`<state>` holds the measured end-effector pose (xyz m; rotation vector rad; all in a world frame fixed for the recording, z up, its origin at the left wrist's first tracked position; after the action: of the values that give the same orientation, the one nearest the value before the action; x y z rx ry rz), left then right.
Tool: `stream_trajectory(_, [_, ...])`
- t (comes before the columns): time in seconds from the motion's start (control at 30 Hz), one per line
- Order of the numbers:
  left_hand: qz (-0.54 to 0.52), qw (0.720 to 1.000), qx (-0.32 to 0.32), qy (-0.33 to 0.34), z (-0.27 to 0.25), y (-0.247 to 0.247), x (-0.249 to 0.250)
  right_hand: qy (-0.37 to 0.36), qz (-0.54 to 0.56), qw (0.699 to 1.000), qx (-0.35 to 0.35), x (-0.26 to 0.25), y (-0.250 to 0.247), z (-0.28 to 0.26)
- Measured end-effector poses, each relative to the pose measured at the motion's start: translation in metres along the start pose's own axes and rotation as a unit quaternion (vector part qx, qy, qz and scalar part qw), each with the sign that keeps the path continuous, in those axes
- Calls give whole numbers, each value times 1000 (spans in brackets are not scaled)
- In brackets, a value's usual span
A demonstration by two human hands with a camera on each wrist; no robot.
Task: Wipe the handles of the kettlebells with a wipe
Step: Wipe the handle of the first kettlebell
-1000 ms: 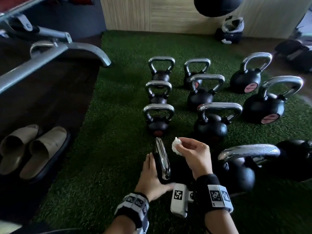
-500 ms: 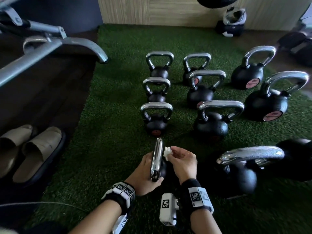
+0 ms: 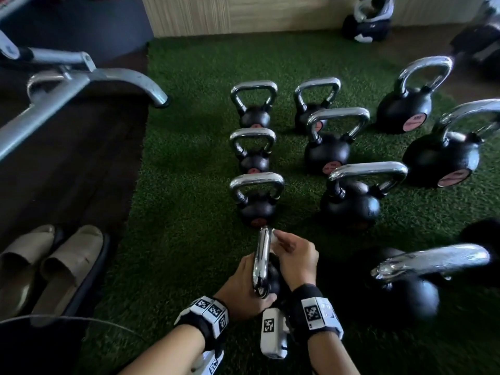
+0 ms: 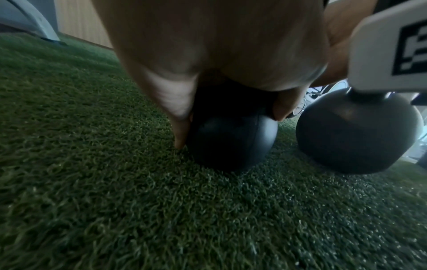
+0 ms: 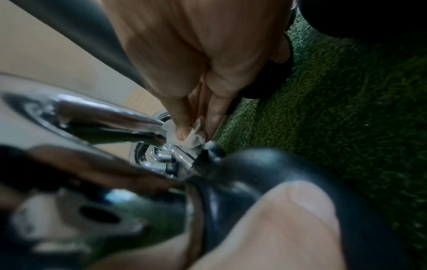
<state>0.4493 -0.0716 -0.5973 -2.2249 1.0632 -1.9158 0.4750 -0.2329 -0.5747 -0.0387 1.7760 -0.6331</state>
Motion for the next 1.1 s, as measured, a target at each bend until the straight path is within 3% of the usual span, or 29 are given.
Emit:
stream_trajectory(0.2, [18,999,-36,1,3,-2,-6,-12,-3,999,-31,11,7,7])
stream_trajectory(0.33, [-19,999,-19,33,0,-6,-9,-53,38,998,4,-7,-3,11])
stream_trajectory(0.7, [25,995,-92,-12,18,-10,-7,-141,0,990,-23,-38,-18,10])
stream_trajectory(0.87, [31,993,-105,-40,26,-13,-28,-233,-52,970,-38,-58,-16,-12])
stream_trajectory(1.1, [93,983,-150,-49,31,-13,-14,-222,-65,969,-86,-74,-22,-13])
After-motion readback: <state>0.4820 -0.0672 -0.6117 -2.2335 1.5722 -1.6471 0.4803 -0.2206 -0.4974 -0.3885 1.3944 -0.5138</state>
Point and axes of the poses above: each hand's wrist, its own z-axis towards the middle knuckle, its own y-axis out of the palm, x = y × z, the point moved 5 cm from there along z, towards the middle knuckle, and after that the axes turned 8 degrees about -z, right-handed, at the moved point
